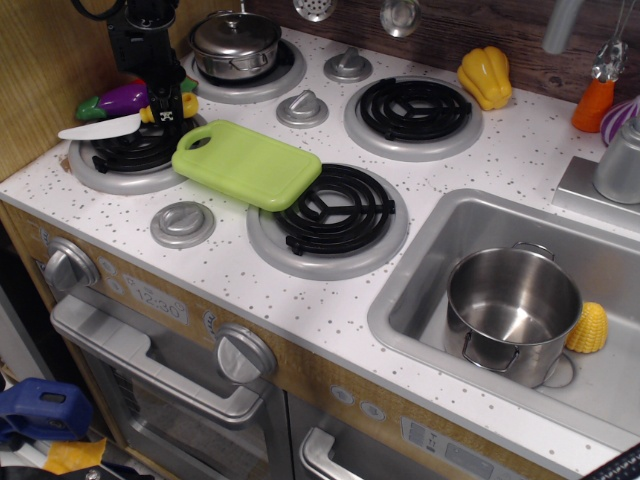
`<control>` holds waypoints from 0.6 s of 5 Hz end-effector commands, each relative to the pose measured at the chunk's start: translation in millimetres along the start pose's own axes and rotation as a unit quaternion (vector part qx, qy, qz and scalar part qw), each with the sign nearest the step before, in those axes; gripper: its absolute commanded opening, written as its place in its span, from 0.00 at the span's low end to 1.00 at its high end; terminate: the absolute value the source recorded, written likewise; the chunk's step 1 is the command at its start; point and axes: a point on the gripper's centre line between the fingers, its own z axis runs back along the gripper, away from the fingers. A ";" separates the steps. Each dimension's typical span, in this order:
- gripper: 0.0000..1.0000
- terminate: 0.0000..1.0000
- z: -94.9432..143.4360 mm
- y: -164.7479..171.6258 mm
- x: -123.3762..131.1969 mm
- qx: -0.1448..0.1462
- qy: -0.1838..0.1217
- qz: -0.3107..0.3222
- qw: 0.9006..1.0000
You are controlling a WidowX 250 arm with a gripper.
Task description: Put knife on cutting board
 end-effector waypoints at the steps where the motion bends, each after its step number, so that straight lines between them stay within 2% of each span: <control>1: 0.00 0.00 71.6 -7.5 -12.1 -0.051 0.002 0.023 0.998; 2: 0.00 0.00 84.9 -1.6 -34.3 -0.048 0.037 0.010 0.998; 3: 0.00 0.00 90.0 14.7 -58.9 -0.035 0.051 0.036 0.997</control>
